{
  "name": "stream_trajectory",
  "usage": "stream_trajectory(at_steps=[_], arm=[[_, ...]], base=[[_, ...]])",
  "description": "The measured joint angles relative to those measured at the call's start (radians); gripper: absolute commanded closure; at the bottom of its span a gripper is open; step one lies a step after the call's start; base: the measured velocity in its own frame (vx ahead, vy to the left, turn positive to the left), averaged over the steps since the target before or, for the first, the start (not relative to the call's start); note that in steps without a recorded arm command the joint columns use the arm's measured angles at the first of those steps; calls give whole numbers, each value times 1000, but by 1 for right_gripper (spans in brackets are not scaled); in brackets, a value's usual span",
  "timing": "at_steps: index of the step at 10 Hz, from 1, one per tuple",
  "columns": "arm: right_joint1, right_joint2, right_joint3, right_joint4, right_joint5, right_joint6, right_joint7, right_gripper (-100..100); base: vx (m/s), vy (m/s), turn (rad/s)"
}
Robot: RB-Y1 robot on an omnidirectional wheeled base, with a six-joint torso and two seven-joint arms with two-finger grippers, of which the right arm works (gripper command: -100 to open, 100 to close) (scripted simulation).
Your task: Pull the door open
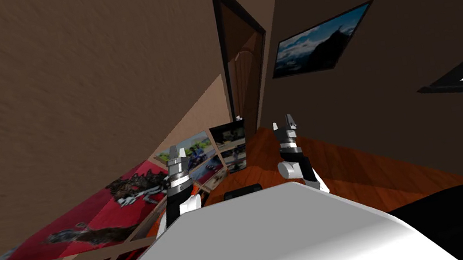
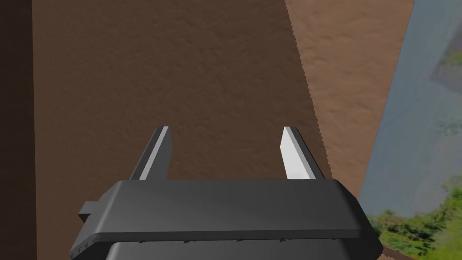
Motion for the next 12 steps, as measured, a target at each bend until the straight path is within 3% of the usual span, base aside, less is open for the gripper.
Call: stream_trajectory(at_steps=[12], arm=[[-85, -52, -52, 206, -252, -27, -135, -100]], base=[[35, -160, 296]])
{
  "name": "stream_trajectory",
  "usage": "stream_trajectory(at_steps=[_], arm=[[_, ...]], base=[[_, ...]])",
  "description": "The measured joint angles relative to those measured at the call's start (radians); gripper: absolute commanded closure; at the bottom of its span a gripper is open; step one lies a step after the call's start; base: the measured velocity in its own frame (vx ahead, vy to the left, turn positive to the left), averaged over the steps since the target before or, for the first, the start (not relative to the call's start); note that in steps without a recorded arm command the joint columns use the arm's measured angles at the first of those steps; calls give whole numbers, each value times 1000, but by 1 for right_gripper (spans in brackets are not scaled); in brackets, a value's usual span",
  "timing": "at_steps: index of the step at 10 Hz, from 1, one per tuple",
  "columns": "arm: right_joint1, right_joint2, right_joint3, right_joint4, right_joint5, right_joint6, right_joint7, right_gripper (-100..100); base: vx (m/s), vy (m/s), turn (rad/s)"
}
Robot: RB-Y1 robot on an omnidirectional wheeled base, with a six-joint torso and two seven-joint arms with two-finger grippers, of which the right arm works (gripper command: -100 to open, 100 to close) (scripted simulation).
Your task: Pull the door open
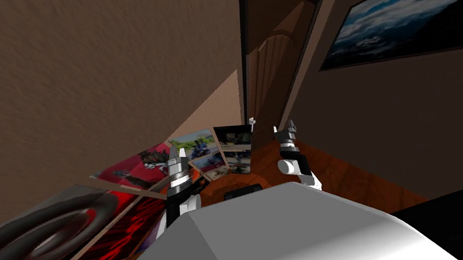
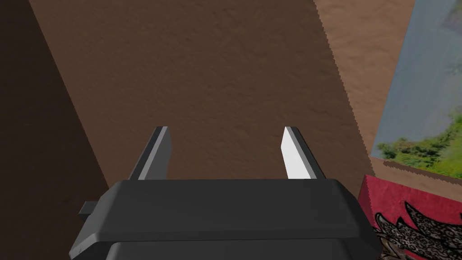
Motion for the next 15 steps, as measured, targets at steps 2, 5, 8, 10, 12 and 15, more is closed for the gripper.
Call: stream_trajectory(at_steps=[2, 5, 8, 10, 12, 15], arm=[[-10, -2, -3, 30, -32, -7, -17, -100], [-34, -10, -15, 86, -96, -17, -51, -100], [-58, -19, -30, 142, -164, -23, -87, -100], [-71, -19, -36, 171, -198, -26, -104, -100], [-76, -25, -42, 197, -232, -33, -127, -100], [-100, -30, -53, 255, -296, -43, -162, -100]], base=[[8, -114, 197], [3, -136, 275], [-28, -168, 278], [-1, -111, 210], [-28, -115, 282], [-41, -143, 226]])
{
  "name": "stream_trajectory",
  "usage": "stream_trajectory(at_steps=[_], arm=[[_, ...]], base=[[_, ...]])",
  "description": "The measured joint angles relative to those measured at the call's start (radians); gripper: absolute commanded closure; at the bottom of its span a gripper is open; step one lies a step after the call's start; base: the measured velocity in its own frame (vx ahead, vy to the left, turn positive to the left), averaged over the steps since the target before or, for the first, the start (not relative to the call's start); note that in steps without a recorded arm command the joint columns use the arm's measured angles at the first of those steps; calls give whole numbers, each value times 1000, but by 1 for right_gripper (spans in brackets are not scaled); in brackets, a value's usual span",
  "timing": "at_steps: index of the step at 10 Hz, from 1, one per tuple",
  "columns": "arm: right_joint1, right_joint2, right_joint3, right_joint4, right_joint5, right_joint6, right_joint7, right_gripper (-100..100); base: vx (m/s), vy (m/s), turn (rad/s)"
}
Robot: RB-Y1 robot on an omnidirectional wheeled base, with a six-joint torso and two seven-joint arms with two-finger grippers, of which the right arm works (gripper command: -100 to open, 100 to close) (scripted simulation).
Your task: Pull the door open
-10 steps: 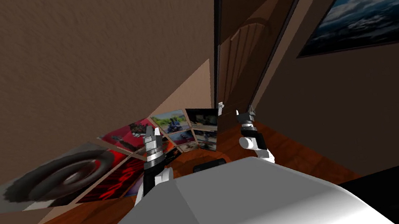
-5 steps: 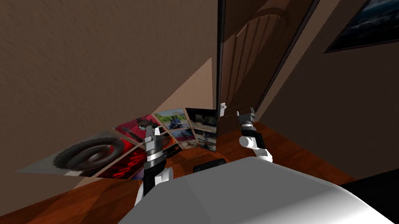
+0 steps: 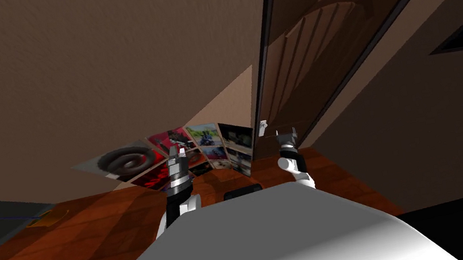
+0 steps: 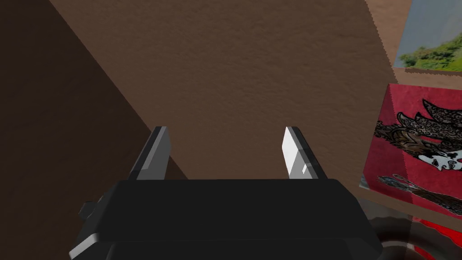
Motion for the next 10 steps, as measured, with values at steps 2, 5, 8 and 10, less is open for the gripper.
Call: stream_trajectory(at_steps=[2, 5, 8, 10], arm=[[-11, 1, -7, 23, -33, -1, -13, -100], [-33, -9, -16, 85, -92, -15, -54, -100], [-55, -4, -33, 123, -156, -11, -75, -100], [-64, -13, -39, 163, -196, -23, -109, -100]], base=[[-48, -108, 212], [-48, -143, 284], [-77, -150, 315], [-103, -136, 308]])
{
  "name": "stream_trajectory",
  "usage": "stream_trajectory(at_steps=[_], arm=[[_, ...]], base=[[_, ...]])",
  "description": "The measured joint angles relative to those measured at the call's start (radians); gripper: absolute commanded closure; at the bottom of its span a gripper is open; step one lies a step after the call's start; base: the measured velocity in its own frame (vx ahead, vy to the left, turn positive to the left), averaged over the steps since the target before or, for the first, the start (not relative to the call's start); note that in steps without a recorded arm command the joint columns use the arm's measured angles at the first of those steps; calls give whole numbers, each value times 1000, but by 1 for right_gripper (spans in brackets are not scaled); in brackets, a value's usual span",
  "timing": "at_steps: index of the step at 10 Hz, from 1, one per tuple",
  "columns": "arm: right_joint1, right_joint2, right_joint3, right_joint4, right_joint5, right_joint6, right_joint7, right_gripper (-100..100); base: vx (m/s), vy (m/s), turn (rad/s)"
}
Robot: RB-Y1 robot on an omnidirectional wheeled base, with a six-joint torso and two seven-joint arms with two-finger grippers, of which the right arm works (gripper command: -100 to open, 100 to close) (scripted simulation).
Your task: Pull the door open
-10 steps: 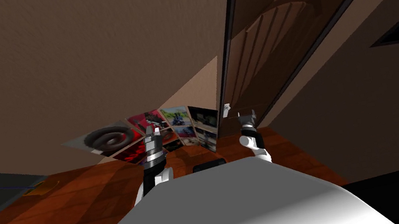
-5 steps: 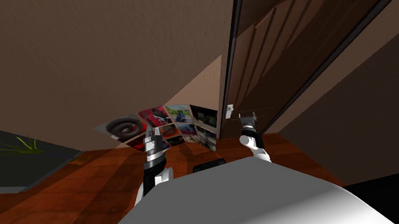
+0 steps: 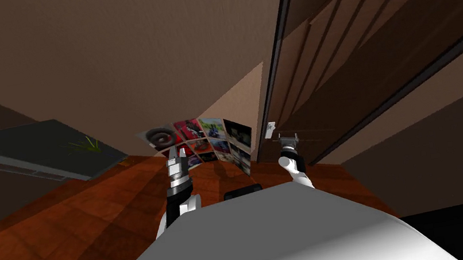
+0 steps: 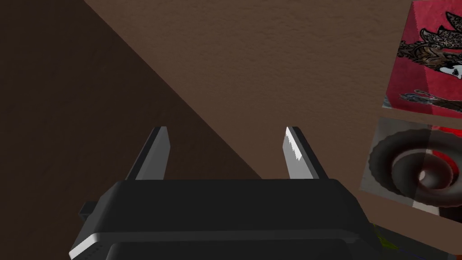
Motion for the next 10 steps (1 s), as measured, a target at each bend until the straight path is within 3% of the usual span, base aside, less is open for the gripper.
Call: stream_trajectory(at_steps=[5, 10], arm=[[-35, 1, -24, 75, -100, -4, -44, -100], [-64, -4, -36, 149, -176, -18, -92, -100]], base=[[-101, -132, 300], [-112, -111, 333]])
